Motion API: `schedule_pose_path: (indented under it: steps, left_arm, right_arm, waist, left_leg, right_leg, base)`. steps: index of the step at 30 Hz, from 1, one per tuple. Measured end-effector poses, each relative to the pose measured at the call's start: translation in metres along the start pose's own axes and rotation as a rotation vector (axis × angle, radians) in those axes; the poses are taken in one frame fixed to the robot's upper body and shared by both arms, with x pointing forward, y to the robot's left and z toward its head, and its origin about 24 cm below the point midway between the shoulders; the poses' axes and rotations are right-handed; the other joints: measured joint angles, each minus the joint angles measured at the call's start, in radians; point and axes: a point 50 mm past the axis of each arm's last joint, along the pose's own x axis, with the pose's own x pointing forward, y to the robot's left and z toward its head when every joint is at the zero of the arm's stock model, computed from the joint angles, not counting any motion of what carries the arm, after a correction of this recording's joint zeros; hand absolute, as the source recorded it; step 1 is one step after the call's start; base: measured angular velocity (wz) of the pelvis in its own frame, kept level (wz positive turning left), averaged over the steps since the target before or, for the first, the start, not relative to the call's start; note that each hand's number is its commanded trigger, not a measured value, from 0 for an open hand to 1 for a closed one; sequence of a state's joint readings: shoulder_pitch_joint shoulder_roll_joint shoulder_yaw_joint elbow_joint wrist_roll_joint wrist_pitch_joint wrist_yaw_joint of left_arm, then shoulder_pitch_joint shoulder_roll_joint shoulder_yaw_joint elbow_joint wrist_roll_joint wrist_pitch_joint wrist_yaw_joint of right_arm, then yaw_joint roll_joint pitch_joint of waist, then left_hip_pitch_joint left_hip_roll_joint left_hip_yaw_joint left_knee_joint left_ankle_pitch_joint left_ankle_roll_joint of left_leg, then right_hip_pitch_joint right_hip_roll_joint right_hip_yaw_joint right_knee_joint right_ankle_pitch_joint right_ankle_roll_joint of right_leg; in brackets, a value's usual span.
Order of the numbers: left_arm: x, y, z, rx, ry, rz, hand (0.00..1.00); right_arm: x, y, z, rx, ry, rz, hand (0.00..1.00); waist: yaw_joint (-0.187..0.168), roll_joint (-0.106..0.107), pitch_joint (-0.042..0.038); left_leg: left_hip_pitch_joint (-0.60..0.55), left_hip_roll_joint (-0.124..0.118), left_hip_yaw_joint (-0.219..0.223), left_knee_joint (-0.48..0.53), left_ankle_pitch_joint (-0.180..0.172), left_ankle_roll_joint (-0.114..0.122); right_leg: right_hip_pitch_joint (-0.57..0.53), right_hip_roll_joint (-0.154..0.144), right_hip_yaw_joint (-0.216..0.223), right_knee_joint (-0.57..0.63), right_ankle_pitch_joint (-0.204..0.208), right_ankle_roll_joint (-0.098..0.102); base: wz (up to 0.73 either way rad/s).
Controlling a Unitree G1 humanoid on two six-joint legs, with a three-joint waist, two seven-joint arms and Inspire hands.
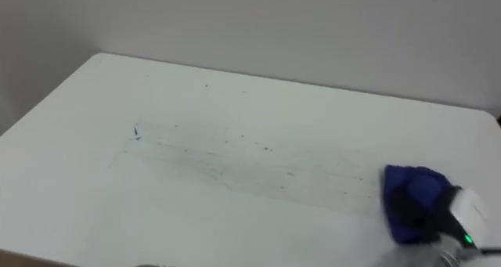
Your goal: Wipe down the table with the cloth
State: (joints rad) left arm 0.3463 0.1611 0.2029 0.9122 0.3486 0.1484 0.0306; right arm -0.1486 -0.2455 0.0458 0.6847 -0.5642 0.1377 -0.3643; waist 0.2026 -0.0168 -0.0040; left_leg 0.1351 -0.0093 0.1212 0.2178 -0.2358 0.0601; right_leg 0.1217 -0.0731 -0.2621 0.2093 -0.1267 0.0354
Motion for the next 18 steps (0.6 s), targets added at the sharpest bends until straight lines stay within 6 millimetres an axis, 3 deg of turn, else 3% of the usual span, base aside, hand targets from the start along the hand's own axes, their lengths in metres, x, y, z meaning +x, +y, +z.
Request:
schedule_pose_path:
  steps: [2,4,6,9,10,11,12,13,14,15,17,18]
  left_arm:
    - [0.002,-0.004,0.018,0.039,-0.046,-0.025,0.0]
    - [0.003,-0.007,0.031,0.041,-0.082,-0.048,0.0]
    - [0.003,-0.007,0.032,0.043,-0.086,-0.05,0.0]
    - [0.003,-0.003,0.03,0.029,-0.08,-0.046,0.0]
    - [0.004,0.0,0.034,0.03,-0.09,-0.037,0.0]
    - [0.004,0.002,0.035,0.029,-0.094,-0.032,0.0]
    - [0.004,0.005,0.037,0.027,-0.098,-0.024,0.0]
    - [0.005,0.016,0.043,0.037,-0.119,0.009,0.0]
    - [0.005,0.033,0.046,0.049,-0.139,0.057,0.0]
    - [0.004,0.042,0.048,0.057,-0.152,0.083,0.0]
    - [0.001,0.071,0.052,0.058,-0.182,0.171,0.0]
    - [0.001,0.077,0.051,0.052,-0.181,0.191,0.0]
  right_arm:
    - [0.013,-0.007,0.079,-0.05,-0.275,0.019,1.0]
    - [0.018,-0.018,0.108,-0.05,-0.373,0.0,1.0]
    - [0.019,-0.018,0.116,-0.051,-0.403,0.012,1.0]
    - [0.019,-0.001,0.077,-0.109,-0.286,0.074,1.0]
    - [0.015,0.009,0.051,-0.094,-0.209,0.106,1.0]
    - [0.008,0.012,0.035,-0.017,-0.175,0.079,1.0]
    - [0.006,0.013,0.026,0.013,-0.152,0.069,1.0]
    - [-0.002,0.015,0.004,0.055,-0.093,0.036,1.0]
    - [-0.012,0.018,-0.021,0.079,-0.02,0.027,1.0]
    - [-0.017,0.02,-0.033,0.096,0.023,0.022,1.0]
    - [-0.035,0.016,-0.083,0.135,0.19,-0.018,1.0]
    - [-0.039,0.014,-0.094,0.145,0.231,-0.029,1.0]
  waist:
    - [-0.001,-0.002,0.022]
    - [0.038,0.0,0.028]
    - [0.071,-0.003,0.0249]
    - [0.068,-0.006,0.0252]
    - [0.067,-0.018,0.0199]
    - [0.04,-0.007,0.0227]
    - [0.021,-0.005,0.022]
    - [-0.003,-0.002,0.0203]
    - [-0.022,-0.019,0.0079]
    - [-0.028,-0.028,0.0021]
    - [-0.053,-0.033,-0.0046]
    - [-0.065,-0.033,-0.0047]
  left_leg:
    - [-0.05,0.0,-0.031,0.034,-0.002,0.001]
    - [-0.076,-0.001,-0.04,0.057,0.001,0.003]
    - [-0.079,-0.002,-0.04,0.059,0.002,0.003]
    - [-0.09,0.004,-0.034,0.089,-0.001,0.009]
    - [-0.099,0.006,-0.033,0.097,-0.007,0.014]
    - [-0.118,0.015,-0.01,0.132,-0.027,0.015]
    - [-0.123,0.026,-0.003,0.148,-0.038,0.013]
    - [-0.127,0.055,0.038,0.166,-0.056,0.003]
    - [-0.126,0.086,0.067,0.177,-0.066,-0.013]
    - [-0.125,0.109,0.092,0.185,-0.073,-0.024]
    - [-0.135,0.215,0.152,0.262,-0.108,-0.072]
    - [-0.14,0.24,0.155,0.281,-0.114,-0.084]
  right_leg:
    - [-0.046,-0.013,-0.052,0.044,-0.016,-0.015]
    - [-0.088,-0.036,-0.086,0.099,-0.039,-0.015]
    - [-0.105,-0.054,-0.1,0.147,-0.054,-0.017]
    - [-0.12,-0.086,-0.111,0.216,-0.075,0.005]
    - [-0.14,-0.119,-0.118,0.247,-0.083,0.016]
    - [-0.158,-0.177,-0.116,0.296,-0.086,0.021]
    - [-0.162,-0.209,-0.114,0.313,-0.089,0.028]
    - [-0.156,-0.258,-0.11,0.322,-0.09,0.042]
    - [-0.141,-0.288,-0.089,0.305,-0.081,0.056]
    - [-0.138,-0.3,-0.077,0.302,-0.074,0.064]
    - [-0.105,-0.311,-0.066,0.253,-0.022,0.067]
    - [-0.098,-0.312,-0.073,0.241,-0.01,0.068]
  base:
    - [0.27]
    - [0.41]
    - [0.32]
    - [0.59]
    - [0.44]
    - [0.46]
    - [0.62]
    - [0.76]
    - [0.71]
    - [0.53]
    - [0.34]
    - [0.34]
